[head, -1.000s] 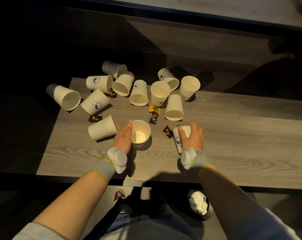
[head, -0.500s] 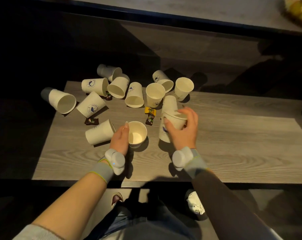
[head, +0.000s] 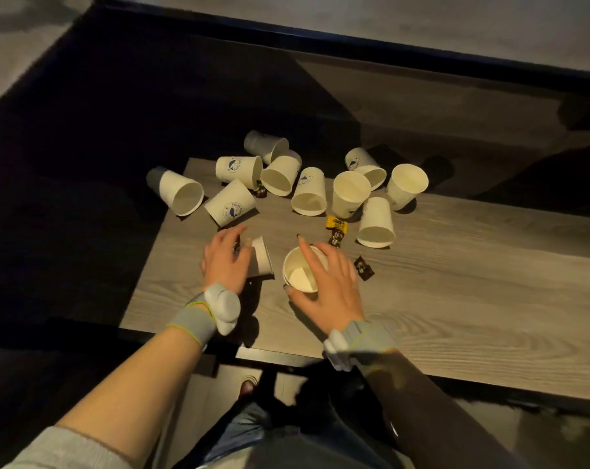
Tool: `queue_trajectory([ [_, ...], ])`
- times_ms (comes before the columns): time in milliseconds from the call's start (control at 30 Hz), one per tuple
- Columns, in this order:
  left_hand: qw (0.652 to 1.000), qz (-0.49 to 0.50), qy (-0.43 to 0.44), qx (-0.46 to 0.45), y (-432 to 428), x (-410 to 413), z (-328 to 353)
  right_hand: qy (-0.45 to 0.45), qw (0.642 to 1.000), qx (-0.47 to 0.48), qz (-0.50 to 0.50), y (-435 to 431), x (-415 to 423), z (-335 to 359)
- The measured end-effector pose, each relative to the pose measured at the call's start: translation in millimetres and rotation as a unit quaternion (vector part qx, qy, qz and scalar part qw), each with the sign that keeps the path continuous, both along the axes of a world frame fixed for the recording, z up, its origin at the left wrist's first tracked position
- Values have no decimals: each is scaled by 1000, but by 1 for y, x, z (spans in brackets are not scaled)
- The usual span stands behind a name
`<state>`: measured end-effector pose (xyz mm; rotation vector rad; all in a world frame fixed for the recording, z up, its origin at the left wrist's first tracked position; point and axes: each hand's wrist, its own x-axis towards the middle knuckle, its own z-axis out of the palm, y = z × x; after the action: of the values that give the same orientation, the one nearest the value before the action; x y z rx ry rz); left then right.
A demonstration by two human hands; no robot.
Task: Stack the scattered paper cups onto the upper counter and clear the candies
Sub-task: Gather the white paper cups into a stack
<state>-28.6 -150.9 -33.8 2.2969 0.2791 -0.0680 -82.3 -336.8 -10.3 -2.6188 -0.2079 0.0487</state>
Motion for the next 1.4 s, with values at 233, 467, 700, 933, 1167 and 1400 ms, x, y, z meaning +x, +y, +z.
queue_trajectory([
  [233,986,-87,117,83,-14,9,-2,28,997,-75,-3,4,3,-2],
  [467,982,-65,170,44,-11,11,5,67,994,-77,-49,11,13,-4],
  [700,980,16,65,-189,12,6,37,114,986,-100,-61,19,51,7],
  [933,945,40,77,-316,11,27,69,125,987,-62,-82,22,66,17],
  [1167,925,-47,59,-372,-30,39,92,25,909,378,-175,45,64,52],
  [1400,934,-81,46,-345,-54,44,75,34,859,465,-209,40,72,69],
])
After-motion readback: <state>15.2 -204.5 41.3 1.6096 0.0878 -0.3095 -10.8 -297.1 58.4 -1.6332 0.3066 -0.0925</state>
